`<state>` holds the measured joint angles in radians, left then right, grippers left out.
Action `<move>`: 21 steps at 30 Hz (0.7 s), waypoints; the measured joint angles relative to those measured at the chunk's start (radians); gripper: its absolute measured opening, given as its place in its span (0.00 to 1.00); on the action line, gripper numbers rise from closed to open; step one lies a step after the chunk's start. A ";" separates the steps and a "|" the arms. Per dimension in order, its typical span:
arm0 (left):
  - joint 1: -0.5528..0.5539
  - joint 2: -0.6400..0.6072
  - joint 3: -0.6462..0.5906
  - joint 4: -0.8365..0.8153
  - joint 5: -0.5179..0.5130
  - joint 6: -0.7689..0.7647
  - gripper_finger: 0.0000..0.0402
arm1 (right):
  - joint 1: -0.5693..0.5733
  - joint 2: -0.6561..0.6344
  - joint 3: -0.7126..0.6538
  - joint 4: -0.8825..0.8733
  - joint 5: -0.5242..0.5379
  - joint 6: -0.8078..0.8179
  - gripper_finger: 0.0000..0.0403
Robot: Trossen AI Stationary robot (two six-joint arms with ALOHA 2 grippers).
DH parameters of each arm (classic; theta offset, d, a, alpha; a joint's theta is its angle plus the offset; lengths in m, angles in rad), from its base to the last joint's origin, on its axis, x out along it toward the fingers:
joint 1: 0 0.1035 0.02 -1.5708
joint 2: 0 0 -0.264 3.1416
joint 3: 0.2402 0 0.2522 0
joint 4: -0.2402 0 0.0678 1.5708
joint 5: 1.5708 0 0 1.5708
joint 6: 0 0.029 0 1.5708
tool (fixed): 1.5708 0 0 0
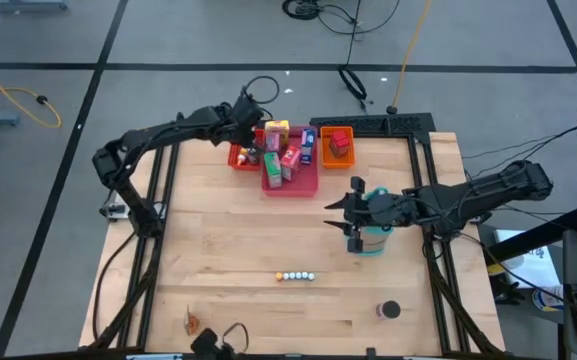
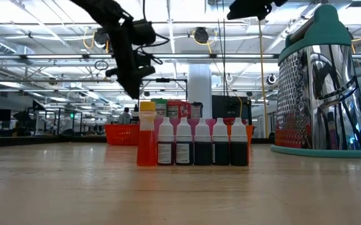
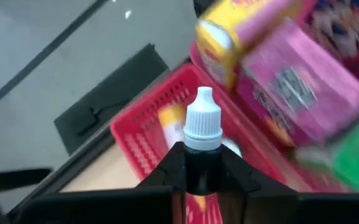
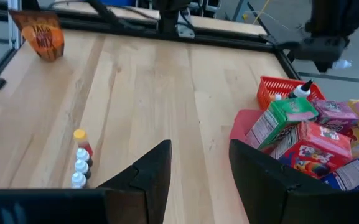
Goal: Pick & Place Kitchen Items
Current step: Put the small black food coloring bottle into the red bin
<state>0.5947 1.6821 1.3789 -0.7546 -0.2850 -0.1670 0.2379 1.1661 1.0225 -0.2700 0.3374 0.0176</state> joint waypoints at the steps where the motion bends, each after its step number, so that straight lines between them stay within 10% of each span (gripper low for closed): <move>1: 0.012 0.000 -0.017 0.031 0.001 0.000 0.10 | 0.000 0.005 0.000 0.016 0.001 -0.001 0.39; 21: 0.072 0.000 -0.239 0.263 0.052 -0.053 0.17 | 0.000 0.023 0.000 0.035 0.001 -0.029 0.39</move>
<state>0.6662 1.6821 1.1404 -0.4915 -0.2329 -0.2203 0.2379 1.1894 1.0222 -0.2352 0.3384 -0.0116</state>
